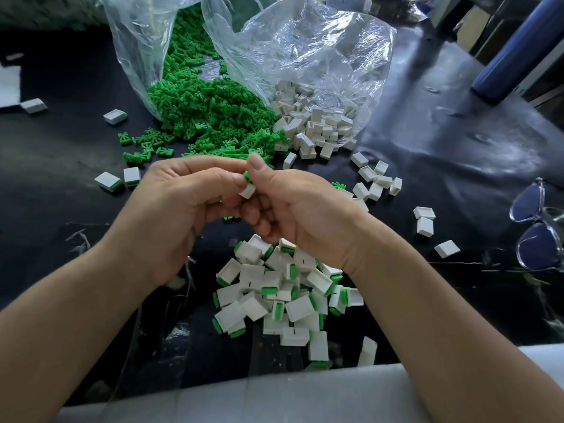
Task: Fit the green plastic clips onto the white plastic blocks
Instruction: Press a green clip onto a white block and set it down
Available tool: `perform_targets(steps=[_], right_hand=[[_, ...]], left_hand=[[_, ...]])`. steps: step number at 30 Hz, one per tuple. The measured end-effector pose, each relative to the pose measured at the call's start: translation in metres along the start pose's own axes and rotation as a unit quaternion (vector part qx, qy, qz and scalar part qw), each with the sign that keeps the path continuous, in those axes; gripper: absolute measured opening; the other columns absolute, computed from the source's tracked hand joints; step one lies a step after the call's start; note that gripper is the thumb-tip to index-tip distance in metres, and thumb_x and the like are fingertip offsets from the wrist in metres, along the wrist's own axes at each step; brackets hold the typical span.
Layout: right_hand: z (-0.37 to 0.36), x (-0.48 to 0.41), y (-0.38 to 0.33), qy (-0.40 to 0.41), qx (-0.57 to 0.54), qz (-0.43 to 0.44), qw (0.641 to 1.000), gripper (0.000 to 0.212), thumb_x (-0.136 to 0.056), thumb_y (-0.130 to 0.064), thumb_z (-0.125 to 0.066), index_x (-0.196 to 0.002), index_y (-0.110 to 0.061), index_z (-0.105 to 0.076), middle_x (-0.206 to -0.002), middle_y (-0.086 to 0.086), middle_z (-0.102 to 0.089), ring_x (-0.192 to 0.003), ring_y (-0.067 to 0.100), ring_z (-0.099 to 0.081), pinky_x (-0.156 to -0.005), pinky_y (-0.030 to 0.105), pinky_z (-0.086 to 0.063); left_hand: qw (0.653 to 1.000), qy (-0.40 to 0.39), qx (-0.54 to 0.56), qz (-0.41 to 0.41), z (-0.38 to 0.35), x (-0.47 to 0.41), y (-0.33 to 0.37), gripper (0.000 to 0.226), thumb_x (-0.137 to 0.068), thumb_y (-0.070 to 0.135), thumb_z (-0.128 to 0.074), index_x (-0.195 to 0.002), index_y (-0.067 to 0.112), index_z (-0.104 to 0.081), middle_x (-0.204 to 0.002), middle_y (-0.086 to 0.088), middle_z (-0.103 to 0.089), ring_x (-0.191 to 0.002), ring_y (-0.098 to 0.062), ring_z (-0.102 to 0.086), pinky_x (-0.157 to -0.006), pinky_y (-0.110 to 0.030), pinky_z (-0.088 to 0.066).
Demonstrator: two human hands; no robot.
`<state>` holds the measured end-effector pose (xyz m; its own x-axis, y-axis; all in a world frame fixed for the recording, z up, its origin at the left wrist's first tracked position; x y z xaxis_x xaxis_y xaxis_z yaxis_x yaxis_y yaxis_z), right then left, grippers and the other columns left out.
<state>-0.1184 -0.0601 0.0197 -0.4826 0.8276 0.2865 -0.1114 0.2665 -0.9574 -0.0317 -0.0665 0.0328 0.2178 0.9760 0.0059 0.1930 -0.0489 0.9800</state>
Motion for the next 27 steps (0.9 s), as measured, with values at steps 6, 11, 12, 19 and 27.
perform_targets(steps=[6, 11, 12, 19, 27], right_hand=[[0.0018, -0.0020, -0.0015, 0.032, 0.063, 0.027, 0.997, 0.057, -0.099, -0.032, -0.031, -0.119, 0.019, -0.044, -0.067, 0.005, -0.035, -0.055, 0.011, -0.030, -0.052, 0.023, -0.026], [0.0034, -0.0011, -0.0021, 0.053, 0.082, 0.034, 0.995, 0.049, -0.100, -0.028, -0.031, -0.119, 0.014, -0.048, -0.063, 0.000, -0.031, -0.055, 0.010, -0.028, -0.053, 0.022, -0.025], [0.0040, -0.0010, -0.0018, 0.061, 0.087, 0.033, 0.994, 0.045, -0.100, -0.028, -0.032, -0.117, 0.009, -0.052, -0.061, -0.004, -0.035, -0.054, 0.008, -0.030, -0.054, 0.021, -0.026], [0.0069, -0.0005, -0.0044, 0.102, 0.122, 0.048, 0.986, 0.038, -0.099, -0.026, -0.036, -0.116, -0.003, -0.060, -0.053, -0.020, -0.043, -0.053, -0.004, -0.042, -0.060, 0.015, -0.029], [0.0060, -0.0005, -0.0055, 0.100, 0.126, 0.055, 0.985, 0.038, -0.099, -0.026, -0.037, -0.122, -0.003, -0.057, -0.062, -0.019, -0.041, -0.058, -0.003, -0.039, -0.060, 0.016, -0.027]], left_hand=[[1.000, 0.015, 0.008, -0.002, -0.0025, 0.0010, -0.0006, 0.020, -0.061, 0.008, -0.058, -0.073, 0.001, -0.073, -0.062, -0.016, -0.066, -0.052, -0.022, -0.063, -0.053, -0.023, -0.053], [1.000, 0.022, 0.005, -0.003, -0.0017, 0.0011, -0.0025, 0.017, -0.059, -0.002, -0.065, -0.069, 0.008, -0.076, -0.071, -0.013, -0.071, -0.064, -0.022, -0.066, -0.059, -0.025, -0.056], [1.000, 0.024, 0.013, -0.002, -0.0016, 0.0011, -0.0033, 0.017, -0.058, -0.002, -0.066, -0.068, 0.008, -0.075, -0.071, -0.012, -0.071, -0.064, -0.022, -0.066, -0.059, -0.025, -0.056], [0.998, 0.038, 0.046, 0.006, -0.0019, 0.0021, -0.0053, 0.021, -0.059, 0.004, -0.059, -0.077, 0.001, -0.070, -0.082, -0.008, -0.074, -0.068, -0.020, -0.069, -0.060, -0.024, -0.056], [0.998, 0.038, 0.050, 0.006, -0.0013, 0.0027, -0.0051, 0.018, -0.054, -0.001, -0.066, -0.069, 0.004, -0.074, -0.089, -0.005, -0.074, -0.074, -0.017, -0.070, -0.064, -0.023, -0.056]])
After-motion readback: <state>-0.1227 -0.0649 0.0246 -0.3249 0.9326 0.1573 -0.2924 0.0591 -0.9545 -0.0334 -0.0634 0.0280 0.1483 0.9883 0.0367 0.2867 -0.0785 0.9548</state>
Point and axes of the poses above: each hand's wrist, its own x-axis away from the middle knuckle, its own z-axis out of the back of the hand, y = z × x, the point moved 8 cm from there along -x, towards the middle knuckle
